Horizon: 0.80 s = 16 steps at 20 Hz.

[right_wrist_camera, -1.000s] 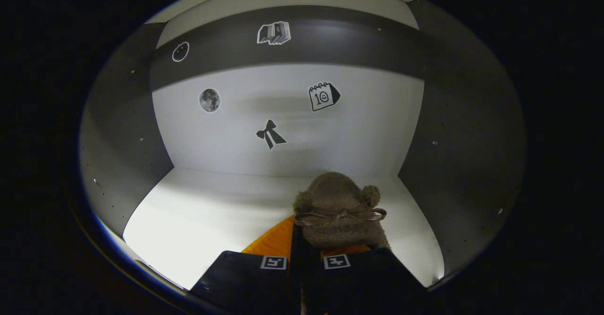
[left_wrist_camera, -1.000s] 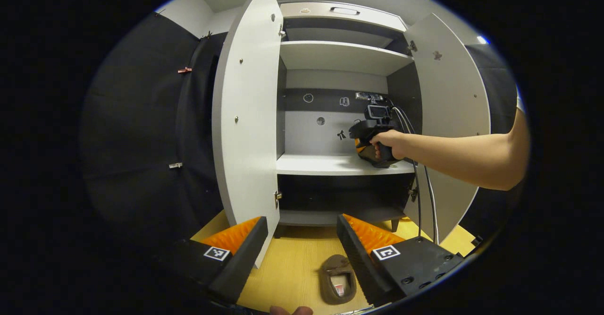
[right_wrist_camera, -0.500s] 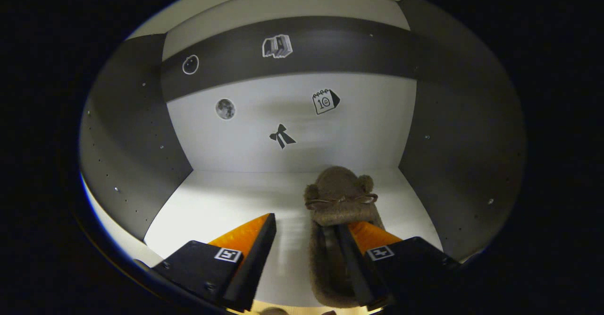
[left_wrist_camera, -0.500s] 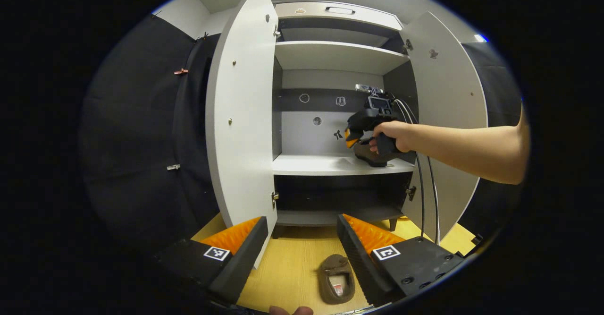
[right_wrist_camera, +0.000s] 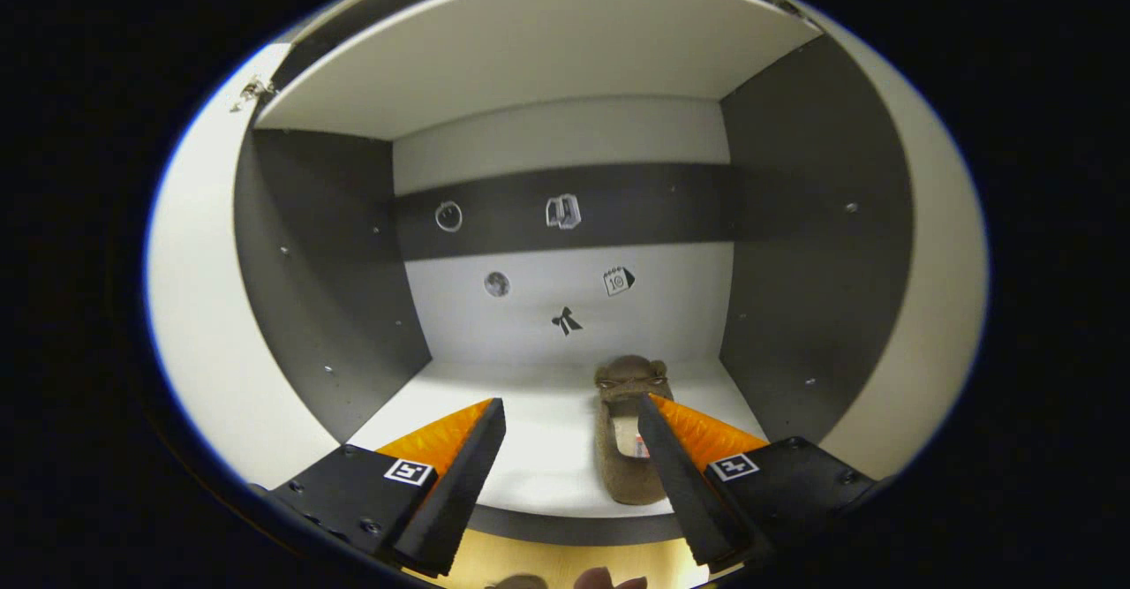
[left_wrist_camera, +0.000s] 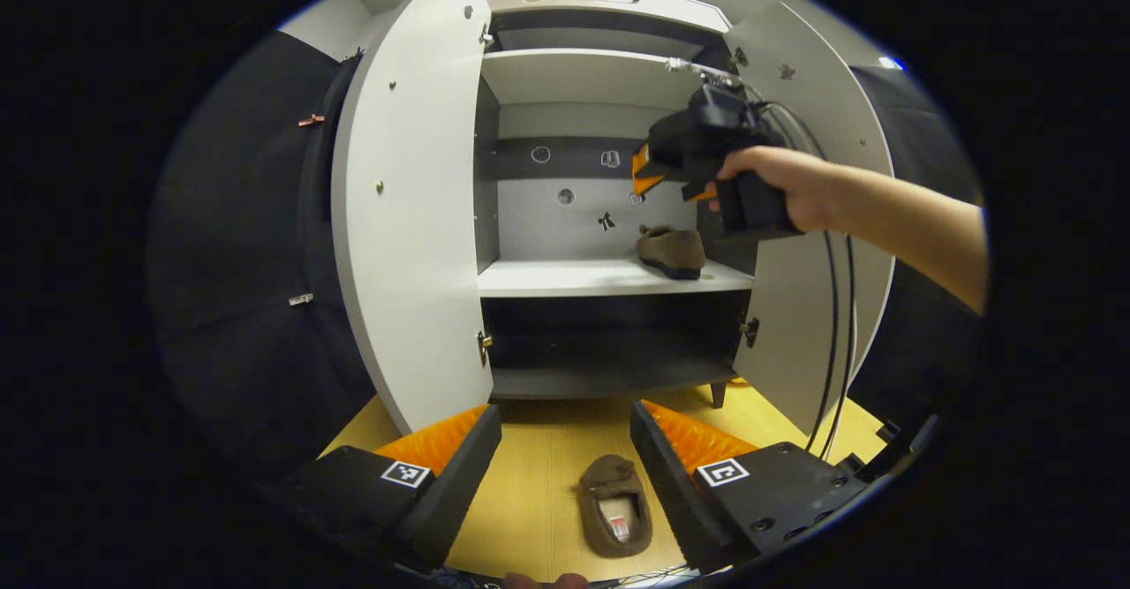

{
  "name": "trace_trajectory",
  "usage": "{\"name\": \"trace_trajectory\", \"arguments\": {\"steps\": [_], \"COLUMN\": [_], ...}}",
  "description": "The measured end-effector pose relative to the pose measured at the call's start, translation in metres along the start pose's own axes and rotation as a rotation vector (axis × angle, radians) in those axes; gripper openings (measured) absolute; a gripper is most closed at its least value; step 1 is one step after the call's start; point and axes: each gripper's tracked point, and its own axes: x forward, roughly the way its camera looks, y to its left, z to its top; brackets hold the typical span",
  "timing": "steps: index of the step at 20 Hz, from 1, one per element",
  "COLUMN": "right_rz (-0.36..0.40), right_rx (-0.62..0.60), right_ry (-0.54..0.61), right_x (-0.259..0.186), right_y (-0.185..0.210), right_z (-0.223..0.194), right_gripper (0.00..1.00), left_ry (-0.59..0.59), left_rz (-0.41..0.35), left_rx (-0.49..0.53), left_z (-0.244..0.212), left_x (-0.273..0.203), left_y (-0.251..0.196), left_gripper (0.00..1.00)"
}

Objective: Grab one shoe with the right hand and put it into the shoe cabinet, grab the other shoe with the left hand and put it into the shoe cabinet; then close the right door with the right hand and the left door with the left hand.

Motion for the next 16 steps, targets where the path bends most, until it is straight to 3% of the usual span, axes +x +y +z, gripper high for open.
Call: {"name": "trace_trajectory", "arguments": {"steps": [5,13,16], "right_rz": [0.005,-0.009,-0.03], "right_rx": [-0.043,-0.089,-0.086], "right_ry": [-0.148,-0.247,-0.255], "right_x": [-0.095,-0.216,-0.249], "right_y": [-0.002,-0.028,-0.047], "right_z": [0.024,0.033,0.032], "right_gripper": [0.97,0.96,0.96], "left_ry": [0.082,0.357,0.422], "left_rz": [-0.02,-0.121,-0.135], "left_rx": [-0.028,0.03,0.025], "left_z": [-0.042,-0.16,-0.194], "left_x": [0.015,0.053,0.074], "left_y": [-0.003,-0.028,-0.034], "left_gripper": [0.94,0.93,0.84]}}
